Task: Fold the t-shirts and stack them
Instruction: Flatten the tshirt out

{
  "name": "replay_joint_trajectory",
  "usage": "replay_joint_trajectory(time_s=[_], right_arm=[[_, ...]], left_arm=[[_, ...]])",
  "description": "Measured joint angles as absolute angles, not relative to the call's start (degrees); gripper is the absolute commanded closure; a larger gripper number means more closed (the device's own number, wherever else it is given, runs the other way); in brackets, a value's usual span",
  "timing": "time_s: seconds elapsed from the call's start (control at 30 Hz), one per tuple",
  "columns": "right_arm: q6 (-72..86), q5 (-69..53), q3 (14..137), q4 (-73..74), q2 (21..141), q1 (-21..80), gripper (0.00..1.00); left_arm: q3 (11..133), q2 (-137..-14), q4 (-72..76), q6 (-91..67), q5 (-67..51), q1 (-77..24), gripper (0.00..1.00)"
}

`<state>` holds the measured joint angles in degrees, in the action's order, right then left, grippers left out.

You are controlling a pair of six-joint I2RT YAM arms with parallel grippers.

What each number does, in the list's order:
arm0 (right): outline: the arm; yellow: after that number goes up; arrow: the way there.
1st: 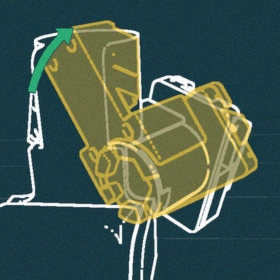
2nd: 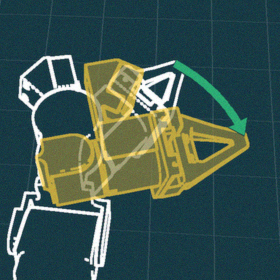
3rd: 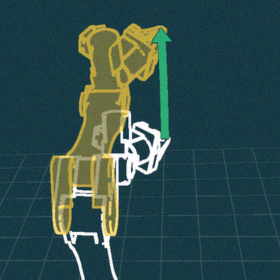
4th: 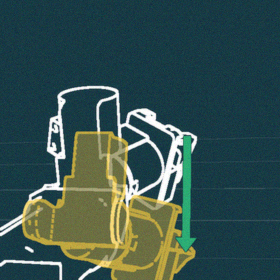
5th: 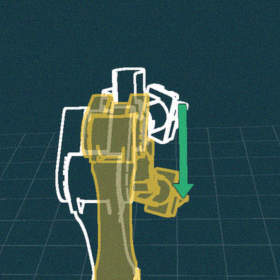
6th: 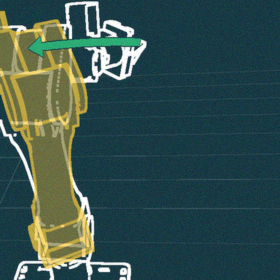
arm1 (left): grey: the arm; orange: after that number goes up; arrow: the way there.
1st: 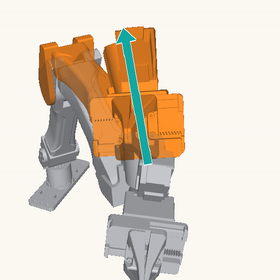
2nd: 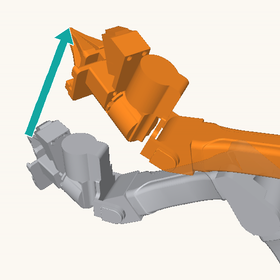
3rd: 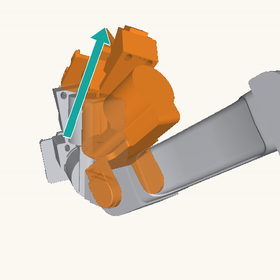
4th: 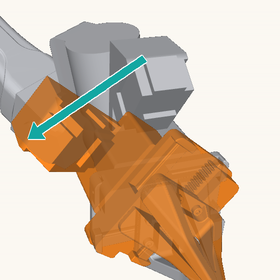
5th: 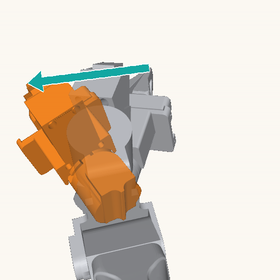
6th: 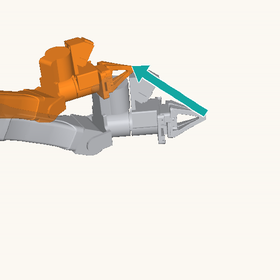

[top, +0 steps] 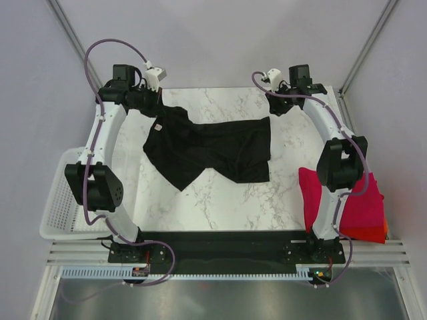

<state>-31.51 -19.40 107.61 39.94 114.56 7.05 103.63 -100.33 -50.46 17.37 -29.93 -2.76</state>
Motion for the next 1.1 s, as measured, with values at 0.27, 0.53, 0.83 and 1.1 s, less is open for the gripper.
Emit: replay_joint_trajectory(time_s=[0.27,0.53,0.83,1.1], right_arm=[[-28.6,-20.1,109.6,40.4,127.5,6.8,0.61],[-27.8,-20.6,117.6,40.1,136.9,6.6,0.60],[-26.7,-21.2,121.7,38.4,139.3,6.6,0.71],[-26.4,-23.1,121.7,37.8,139.3,6.7,1.00]], left_arm=[[100.0,-100.7,-50.7,17.2,-30.8,-2.8,0.97],[99.8,-105.0,-50.6,17.2,-31.1,-2.8,0.97],[99.9,-108.8,-50.7,17.2,-31.1,-2.8,0.97],[99.9,-109.8,-50.7,17.2,-31.1,-3.7,0.98]])
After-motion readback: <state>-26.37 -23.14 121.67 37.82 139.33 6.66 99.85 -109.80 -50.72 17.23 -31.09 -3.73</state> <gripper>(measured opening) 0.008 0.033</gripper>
